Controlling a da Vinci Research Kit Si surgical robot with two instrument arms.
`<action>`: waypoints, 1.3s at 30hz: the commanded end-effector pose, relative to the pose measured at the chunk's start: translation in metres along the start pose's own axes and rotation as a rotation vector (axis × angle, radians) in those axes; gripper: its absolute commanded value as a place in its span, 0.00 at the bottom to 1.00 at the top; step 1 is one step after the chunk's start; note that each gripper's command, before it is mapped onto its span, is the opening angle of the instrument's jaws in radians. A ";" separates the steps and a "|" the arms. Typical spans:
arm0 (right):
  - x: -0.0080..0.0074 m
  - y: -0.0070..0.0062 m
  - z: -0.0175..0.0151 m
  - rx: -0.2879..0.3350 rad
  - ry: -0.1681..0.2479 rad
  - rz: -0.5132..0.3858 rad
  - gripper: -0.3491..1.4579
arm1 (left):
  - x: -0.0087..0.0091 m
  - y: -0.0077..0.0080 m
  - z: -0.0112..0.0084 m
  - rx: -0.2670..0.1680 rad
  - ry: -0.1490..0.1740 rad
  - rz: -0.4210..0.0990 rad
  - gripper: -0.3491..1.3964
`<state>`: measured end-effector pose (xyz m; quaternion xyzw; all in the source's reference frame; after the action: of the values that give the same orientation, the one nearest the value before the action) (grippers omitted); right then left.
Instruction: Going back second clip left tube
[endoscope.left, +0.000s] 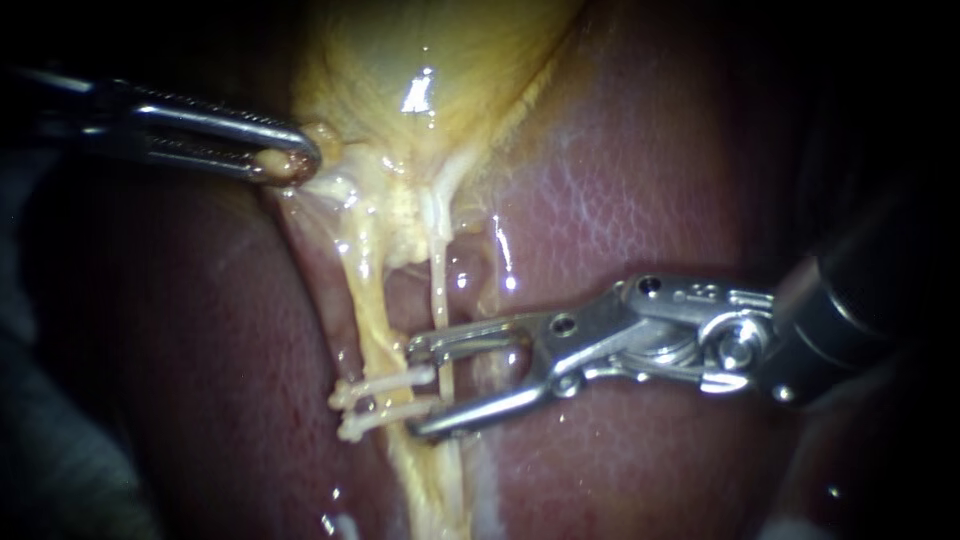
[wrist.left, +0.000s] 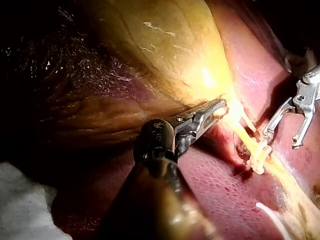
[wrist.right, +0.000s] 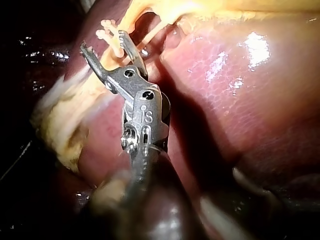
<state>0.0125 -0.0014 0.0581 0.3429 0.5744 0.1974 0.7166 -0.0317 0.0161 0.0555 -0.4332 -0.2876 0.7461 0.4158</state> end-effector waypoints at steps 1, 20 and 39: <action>-0.0002 0.0000 -0.0002 -0.006 -0.001 -0.017 0.47 | 0.0000 0.0000 0.0000 0.000 0.000 0.000 0.00; 0.0031 -0.0035 -0.0099 -0.168 -0.202 -0.358 0.47 | 0.0000 -0.0001 -0.0001 -0.001 -0.001 0.000 0.00; 0.0045 -0.0043 -0.0124 -0.177 -0.228 -0.433 0.47 | -0.0014 -0.0005 0.0033 0.007 0.003 0.008 0.00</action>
<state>0.0013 0.0021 0.0507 0.1680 0.5305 0.0486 0.8294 -0.0343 0.0148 0.0584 -0.4348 -0.2839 0.7477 0.4140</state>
